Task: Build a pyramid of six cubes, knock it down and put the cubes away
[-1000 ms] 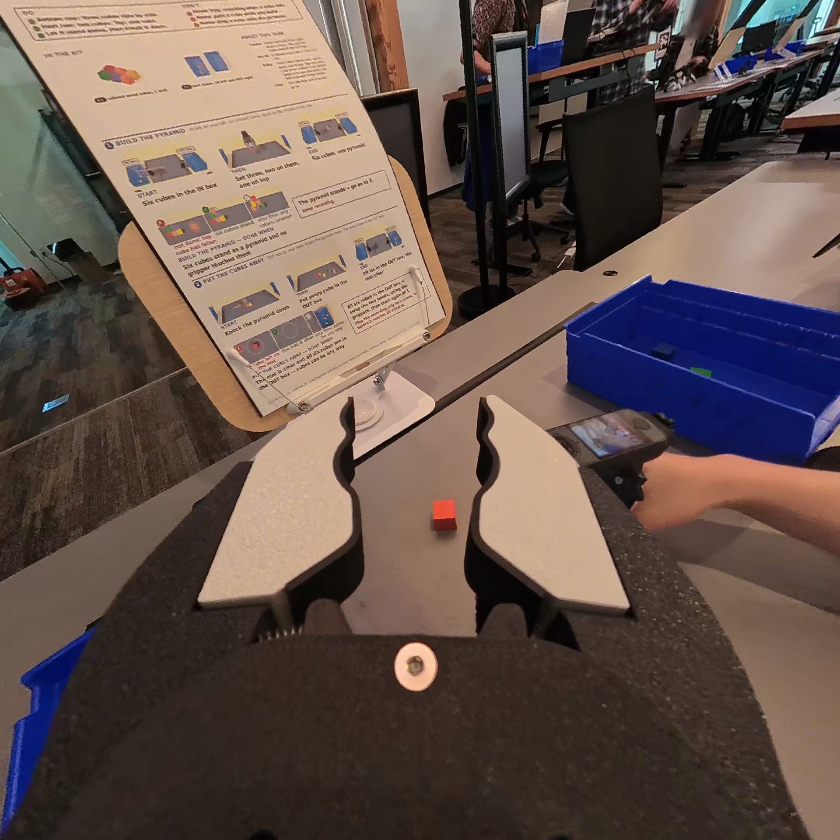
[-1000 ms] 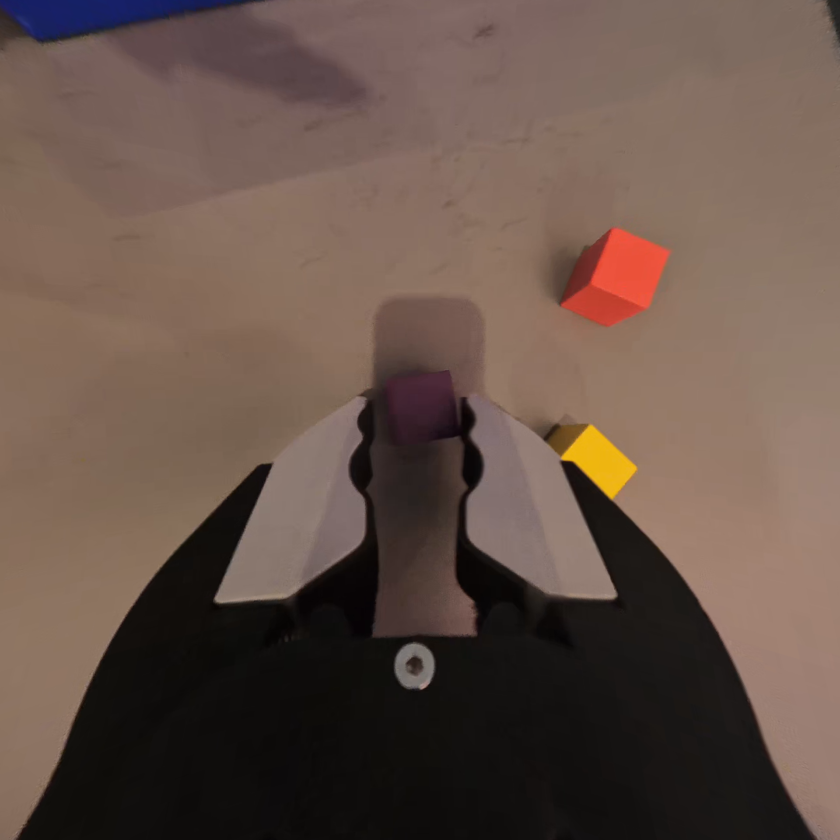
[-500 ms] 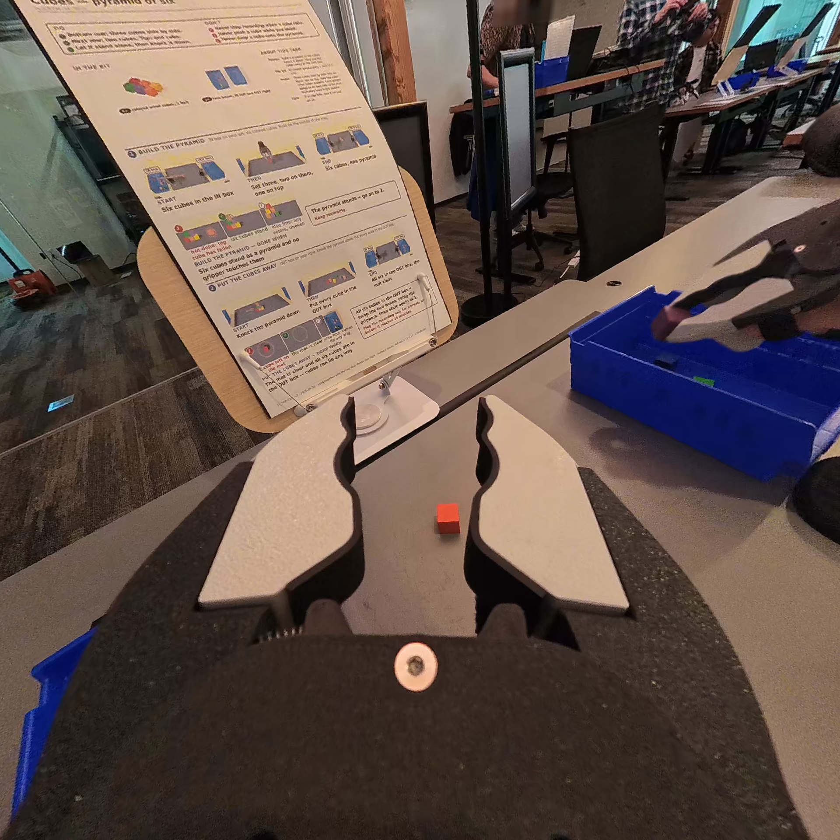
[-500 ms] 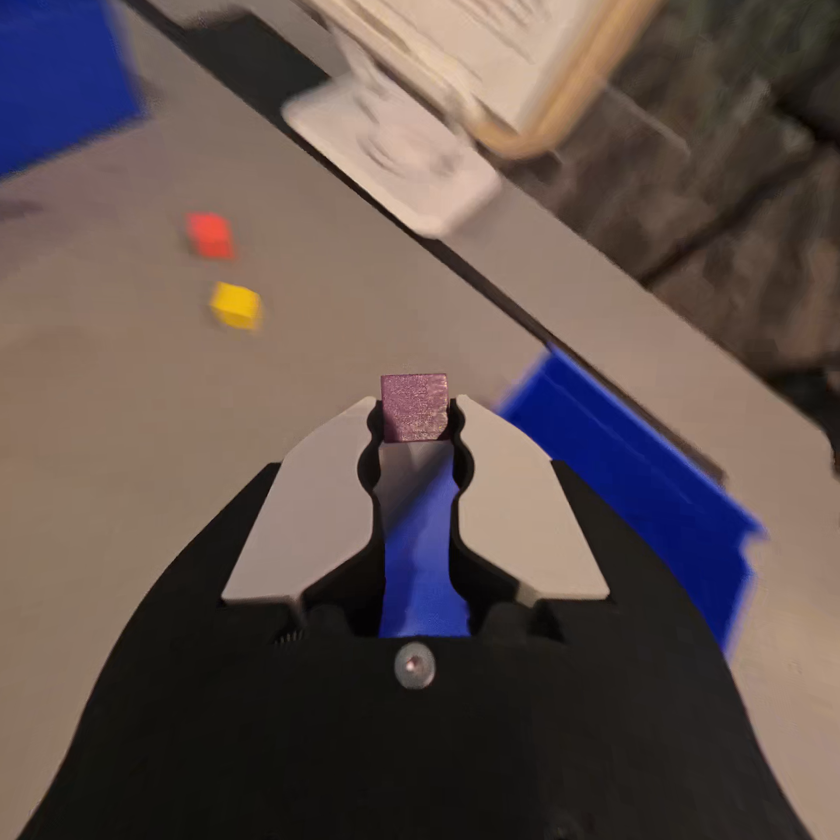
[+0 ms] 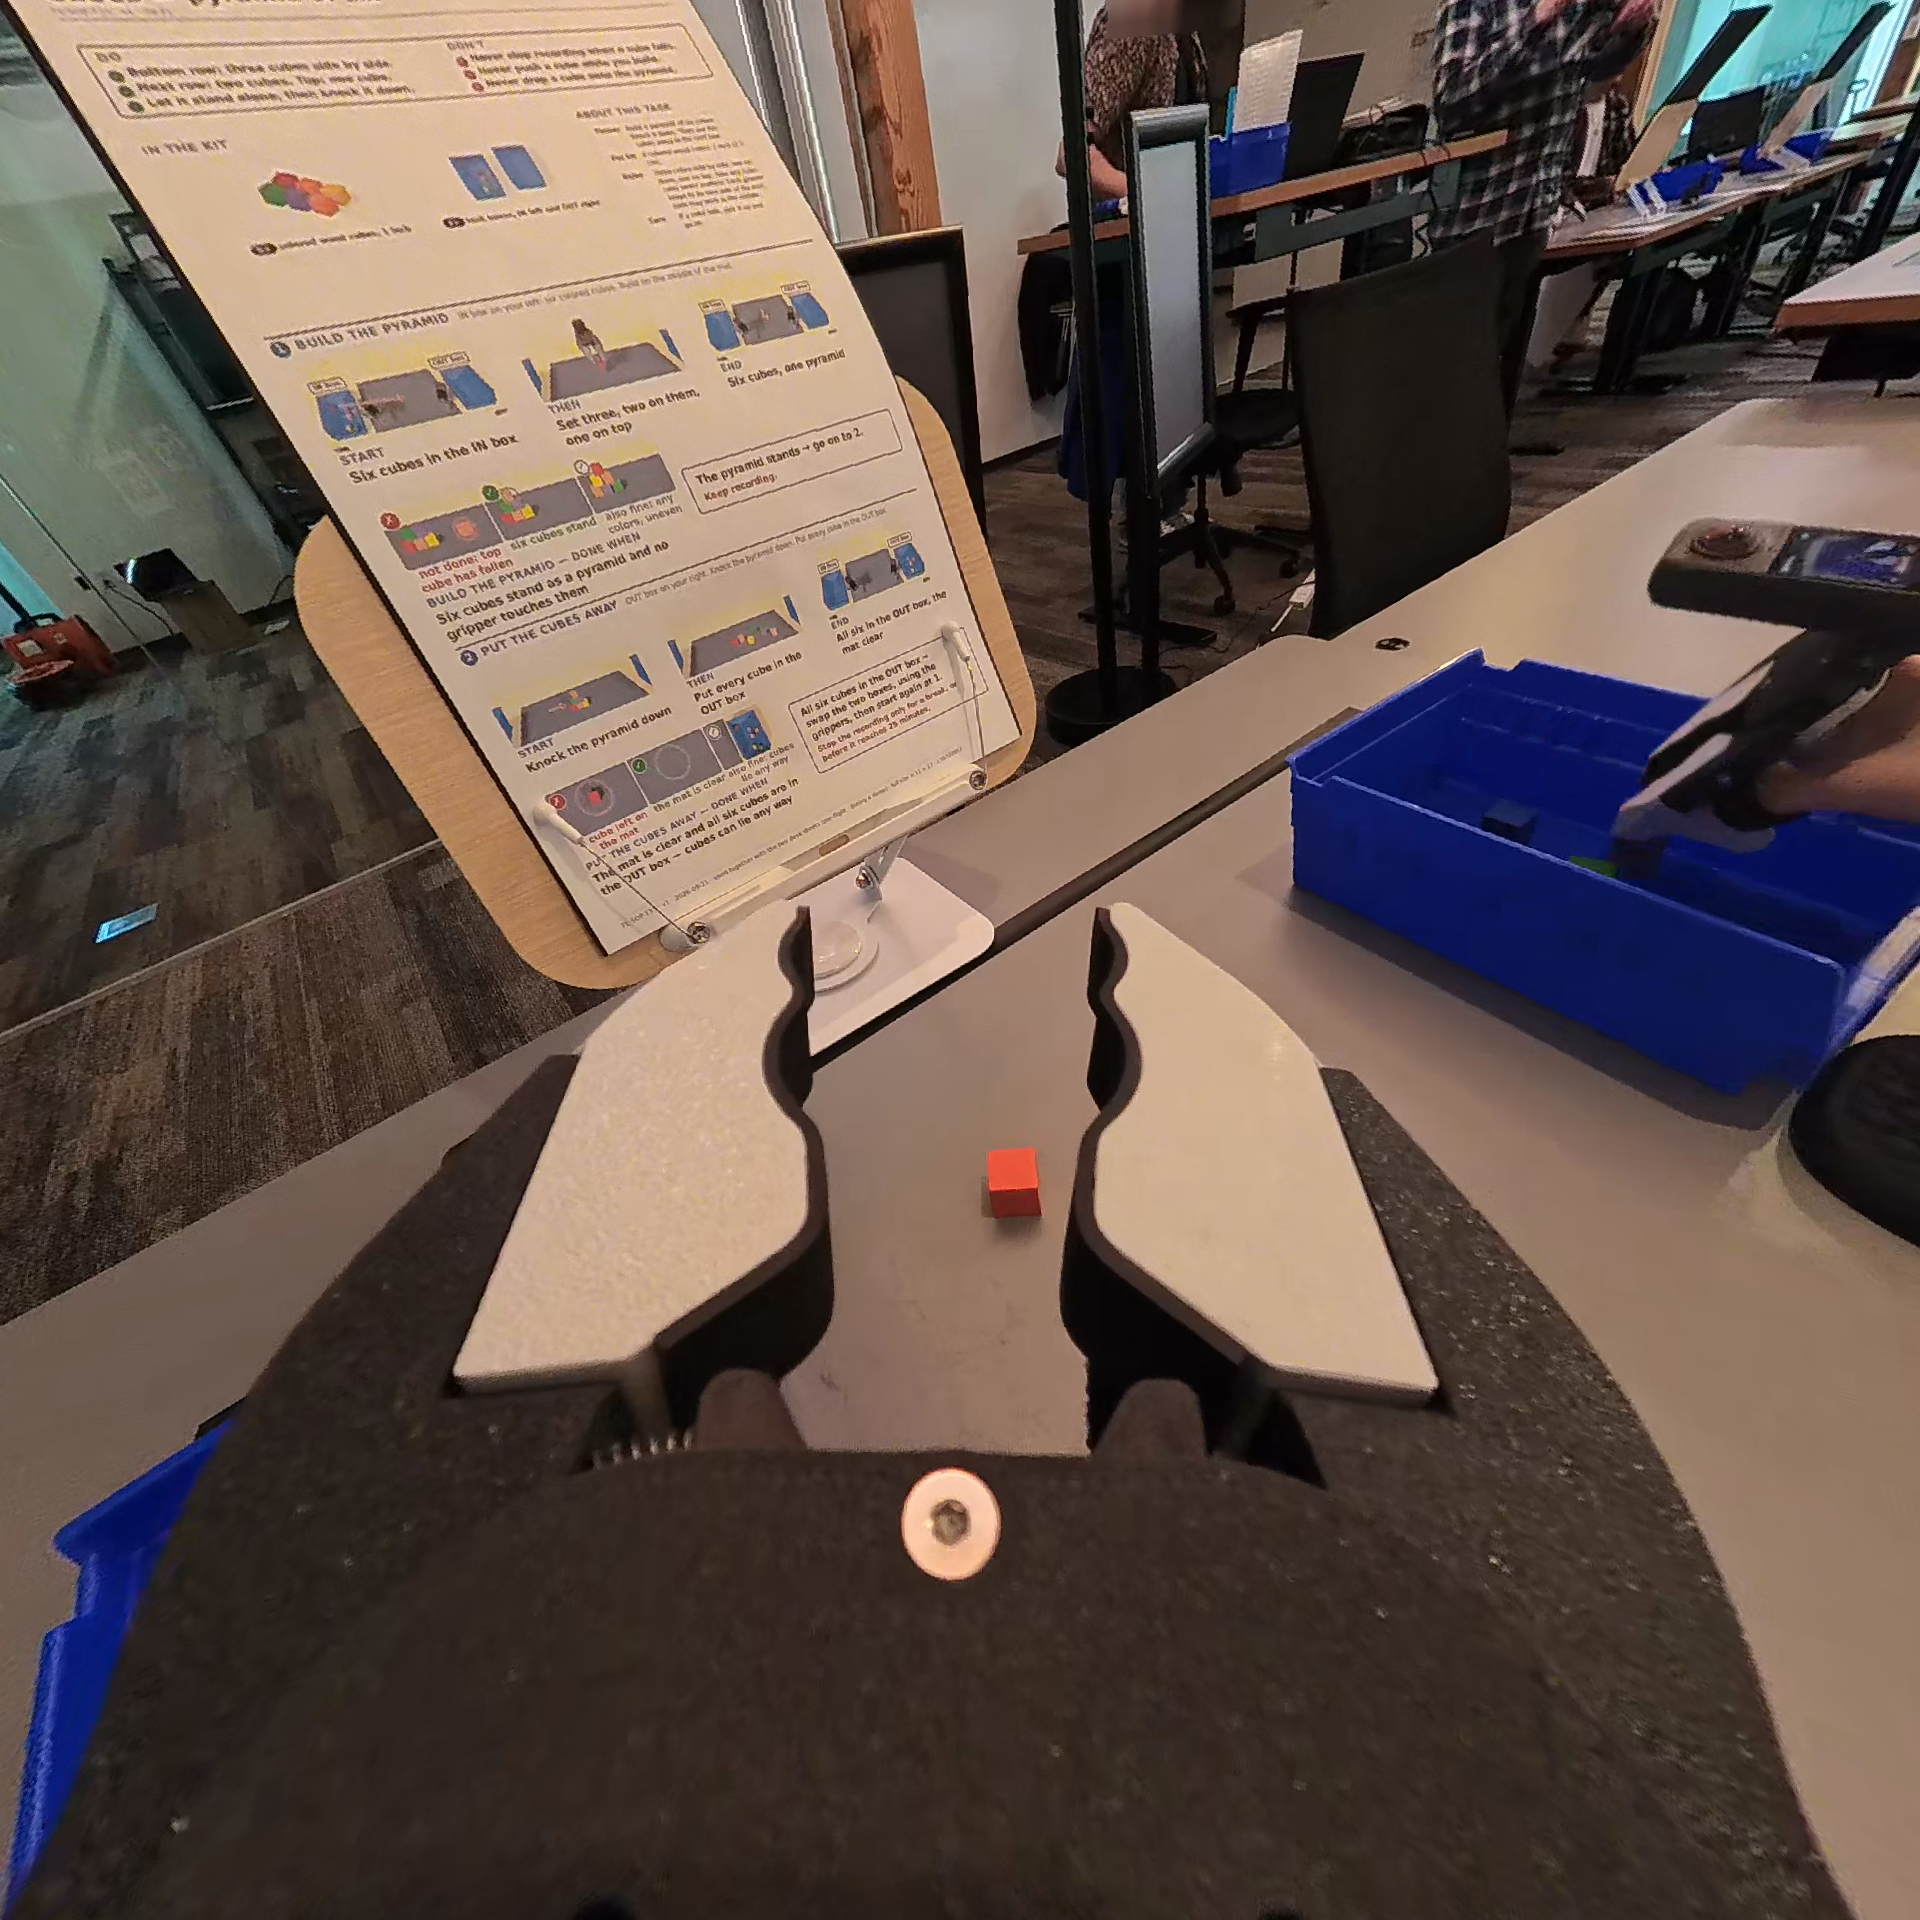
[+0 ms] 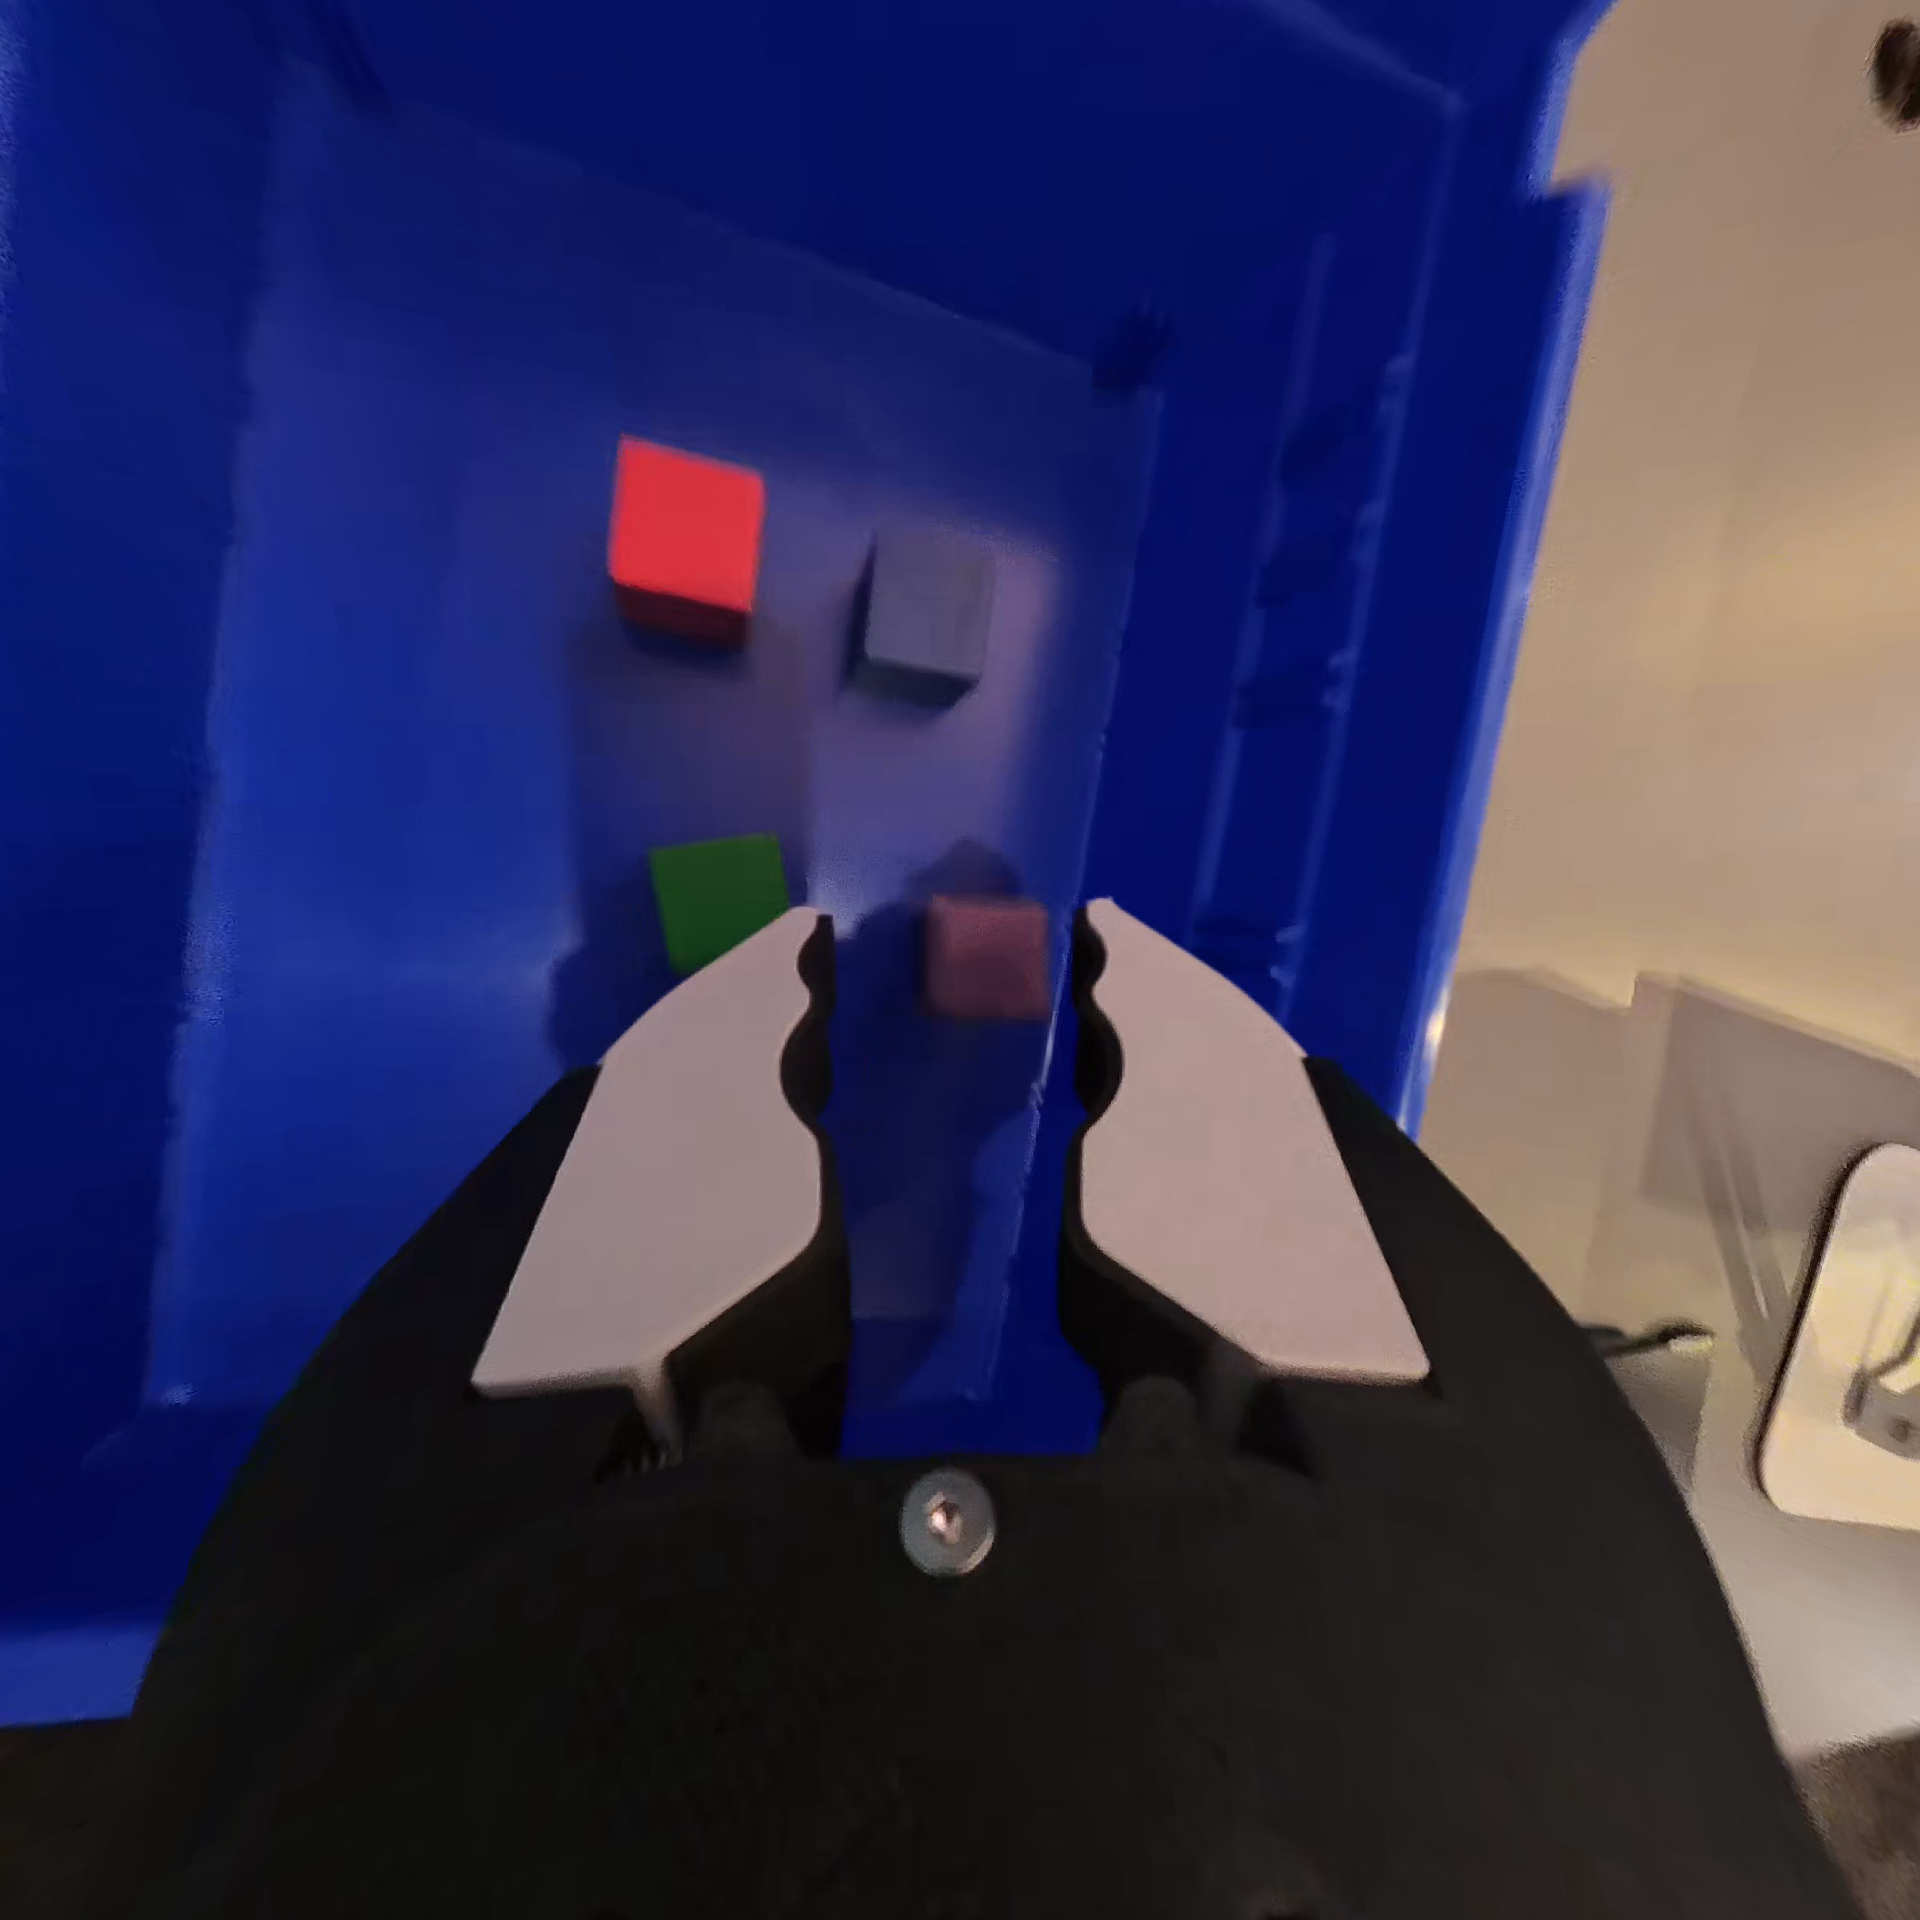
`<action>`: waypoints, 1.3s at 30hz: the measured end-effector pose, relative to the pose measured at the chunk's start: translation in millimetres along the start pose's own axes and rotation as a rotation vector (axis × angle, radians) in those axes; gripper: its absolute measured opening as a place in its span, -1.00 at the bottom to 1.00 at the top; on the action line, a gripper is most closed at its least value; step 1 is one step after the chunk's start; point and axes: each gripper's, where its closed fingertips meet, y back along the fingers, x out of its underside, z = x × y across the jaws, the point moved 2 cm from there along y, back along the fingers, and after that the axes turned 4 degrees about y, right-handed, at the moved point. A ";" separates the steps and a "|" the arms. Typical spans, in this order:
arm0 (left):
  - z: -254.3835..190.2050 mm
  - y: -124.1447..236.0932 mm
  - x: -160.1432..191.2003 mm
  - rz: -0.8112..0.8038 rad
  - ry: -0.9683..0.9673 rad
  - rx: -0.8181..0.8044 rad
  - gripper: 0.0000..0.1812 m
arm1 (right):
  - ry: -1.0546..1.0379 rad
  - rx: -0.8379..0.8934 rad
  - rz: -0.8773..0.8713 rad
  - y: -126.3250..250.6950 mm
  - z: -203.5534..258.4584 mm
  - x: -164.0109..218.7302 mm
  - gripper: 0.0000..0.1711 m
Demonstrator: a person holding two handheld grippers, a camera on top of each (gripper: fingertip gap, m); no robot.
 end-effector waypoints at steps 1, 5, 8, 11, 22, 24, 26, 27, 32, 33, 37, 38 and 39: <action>0.4 0.6 -1.2 -0.006 0.001 -0.001 -0.44 | 0.002 -0.012 -0.057 9.1 5.6 -12.9 -0.42; 1.9 0.2 -2.3 -0.011 0.005 -0.002 -0.44 | 0.106 -0.187 -0.324 67.4 80.2 -85.1 -0.38; 2.8 -0.5 -0.7 -0.004 0.006 -0.005 -0.44 | 0.278 -0.338 -0.467 107.5 170.5 -132.4 -0.39; 3.1 1.3 -0.6 -0.004 0.003 -0.006 -0.44 | 0.456 -0.484 -0.458 107.3 264.5 -153.4 -0.38; 10.8 10.2 -5.9 -0.037 0.024 -0.005 -0.44 | 0.513 -0.529 -0.127 1.2 349.8 -138.0 -0.67; 11.1 9.0 -4.9 -0.031 0.022 -0.007 -0.43 | 0.487 -0.590 -0.195 21.0 346.0 -143.0 -0.66; 11.1 8.2 -4.3 -0.027 0.020 -0.008 -0.44 | 0.472 -0.558 -0.332 57.3 323.2 -155.8 -0.67; 10.9 8.0 -4.2 -0.027 0.019 -0.009 -0.44 | 0.464 -0.517 -0.409 79.1 303.3 -162.2 -0.67; 9.7 6.7 -4.1 -0.026 0.025 -0.007 -0.44 | 0.237 -0.296 -0.585 147.2 151.2 -157.9 -0.67; 8.7 5.8 -4.1 -0.024 0.023 -0.005 -0.44 | 0.179 -0.271 -0.547 143.1 122.8 -145.4 -0.67; 2.7 2.1 -3.5 -0.017 0.010 0.002 -0.44 | 0.032 -0.368 -0.337 97.7 79.8 -75.6 -0.66; 1.3 1.1 -3.3 -0.016 0.007 0.004 -0.44 | 0.043 -0.406 -0.289 83.7 83.9 -58.8 -0.66; 0.1 0.0 -2.5 -0.012 0.006 0.005 -0.44 | 0.053 -0.413 -0.236 68.1 85.8 -43.0 -0.66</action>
